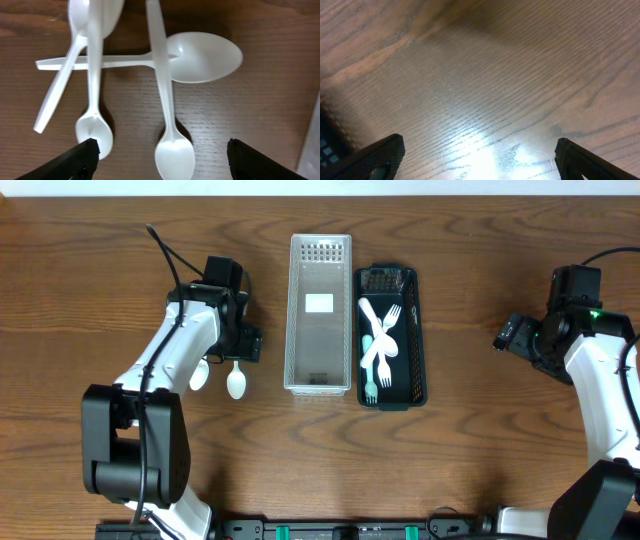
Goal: Pack container
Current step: 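Lower the left gripper onto a white spoon and grasp it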
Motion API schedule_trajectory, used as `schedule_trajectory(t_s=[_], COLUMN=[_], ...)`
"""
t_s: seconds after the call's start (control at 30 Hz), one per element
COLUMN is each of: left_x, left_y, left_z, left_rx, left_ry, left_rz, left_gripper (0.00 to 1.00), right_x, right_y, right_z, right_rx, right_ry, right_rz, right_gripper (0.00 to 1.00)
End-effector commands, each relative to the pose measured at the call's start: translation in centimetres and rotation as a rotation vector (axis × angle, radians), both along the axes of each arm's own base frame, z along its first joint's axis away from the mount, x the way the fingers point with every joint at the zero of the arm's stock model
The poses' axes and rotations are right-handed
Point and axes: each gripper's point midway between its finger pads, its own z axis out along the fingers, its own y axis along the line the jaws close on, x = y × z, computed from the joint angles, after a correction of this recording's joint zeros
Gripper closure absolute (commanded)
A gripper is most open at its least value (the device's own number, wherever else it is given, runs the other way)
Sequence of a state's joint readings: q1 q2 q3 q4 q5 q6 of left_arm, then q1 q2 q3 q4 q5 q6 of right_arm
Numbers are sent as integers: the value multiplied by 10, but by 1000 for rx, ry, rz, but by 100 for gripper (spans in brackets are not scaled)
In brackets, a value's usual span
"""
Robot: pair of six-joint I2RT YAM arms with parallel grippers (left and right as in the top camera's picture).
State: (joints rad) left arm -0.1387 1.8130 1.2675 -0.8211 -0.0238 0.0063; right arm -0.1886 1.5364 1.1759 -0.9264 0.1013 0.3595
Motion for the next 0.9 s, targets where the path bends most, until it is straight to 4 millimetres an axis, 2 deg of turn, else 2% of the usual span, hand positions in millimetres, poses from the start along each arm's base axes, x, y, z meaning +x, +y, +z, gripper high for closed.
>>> schedule_trajectory(t_s=[0.0, 0.13, 0.23, 0.4, 0.5, 0.67, 0.87], left_x=[2, -1, -4, -6, -4, -4, -5], left_y=[8, 7, 5, 5, 4, 3, -10], left_z=[-12, -28, -40, -50, -50, -51, -51], left_rx=[37, 34, 26, 30, 25, 14, -57], left_ry=[23, 66, 101, 122, 118, 118, 129], left_rz=[39, 90, 93, 92, 91, 91, 67], left_gripper=[17, 16, 20, 24, 34, 57, 71], right_x=[-4, -4, -6, -10, -11, -14, -17], right_y=[-1, -1, 0, 1, 1, 1, 2], right_z=[-4, -4, -4, -5, -6, -7, -7], right_rx=[9, 10, 11, 14, 14, 17, 19], right_ry=[17, 18, 24, 41, 46, 59, 71], right_rz=[-12, -12, -12, -12, -12, -12, -12], right_gripper=[1, 1, 1, 1, 1, 1, 1])
